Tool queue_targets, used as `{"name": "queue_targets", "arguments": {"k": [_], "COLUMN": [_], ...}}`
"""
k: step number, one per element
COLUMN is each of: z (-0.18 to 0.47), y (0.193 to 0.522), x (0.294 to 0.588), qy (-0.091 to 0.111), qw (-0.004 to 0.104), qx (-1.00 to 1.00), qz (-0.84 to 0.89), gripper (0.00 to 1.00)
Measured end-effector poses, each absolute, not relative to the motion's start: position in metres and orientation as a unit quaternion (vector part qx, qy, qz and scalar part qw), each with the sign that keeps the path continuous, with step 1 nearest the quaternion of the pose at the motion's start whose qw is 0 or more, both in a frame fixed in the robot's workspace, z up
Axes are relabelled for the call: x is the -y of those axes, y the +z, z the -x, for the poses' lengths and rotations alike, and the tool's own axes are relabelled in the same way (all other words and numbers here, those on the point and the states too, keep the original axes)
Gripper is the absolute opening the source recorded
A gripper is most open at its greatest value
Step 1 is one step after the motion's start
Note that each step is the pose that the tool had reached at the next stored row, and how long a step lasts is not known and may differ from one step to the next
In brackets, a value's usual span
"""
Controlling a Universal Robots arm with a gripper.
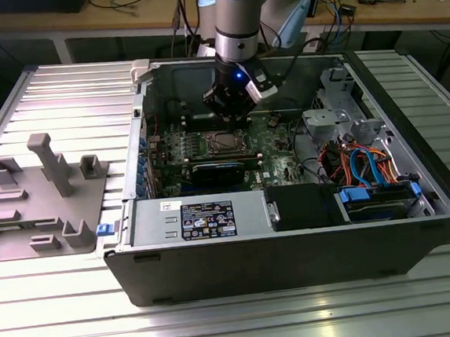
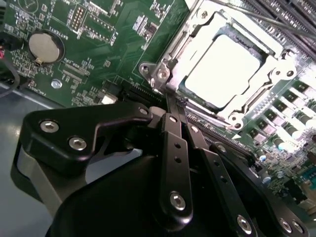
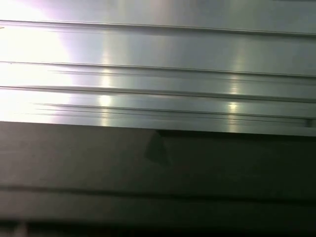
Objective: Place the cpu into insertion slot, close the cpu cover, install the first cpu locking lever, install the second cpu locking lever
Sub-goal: 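Install the first cpu locking lever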
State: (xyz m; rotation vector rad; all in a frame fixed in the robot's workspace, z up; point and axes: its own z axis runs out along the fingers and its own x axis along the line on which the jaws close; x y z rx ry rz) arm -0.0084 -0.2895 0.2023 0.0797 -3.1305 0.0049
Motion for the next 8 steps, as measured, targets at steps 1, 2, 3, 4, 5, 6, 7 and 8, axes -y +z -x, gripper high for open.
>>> {"name": "queue_targets", "arguments": {"k": [1, 2, 3, 4, 5, 6, 7, 8], "z": [0.0084, 0.0084, 0.0084, 0.0085, 0.0085, 0.0085, 0.0085, 0.0085], "y": [0.2039, 0.2055, 0.2066, 0.2076, 0.208, 0.2081, 0.2081, 0.2081], "x": [0.2893, 0.2894, 0.2894, 0.2894, 0.2896, 0.2902, 0.2914, 0.2927], "qy": [0.003, 0.003, 0.004, 0.004, 0.004, 0.004, 0.005, 0.006], "qw": [0.005, 0.005, 0.005, 0.005, 0.005, 0.005, 0.005, 0.005], "qx": [1.0, 1.0, 1.0, 1.0, 1.0, 1.0, 1.0, 1.0], "qz": [-0.026, -0.026, -0.026, -0.025, -0.025, -0.025, -0.025, -0.025], "gripper": [0.11, 0.11, 0.11, 0.11, 0.11, 0.11, 0.11, 0.11]}}
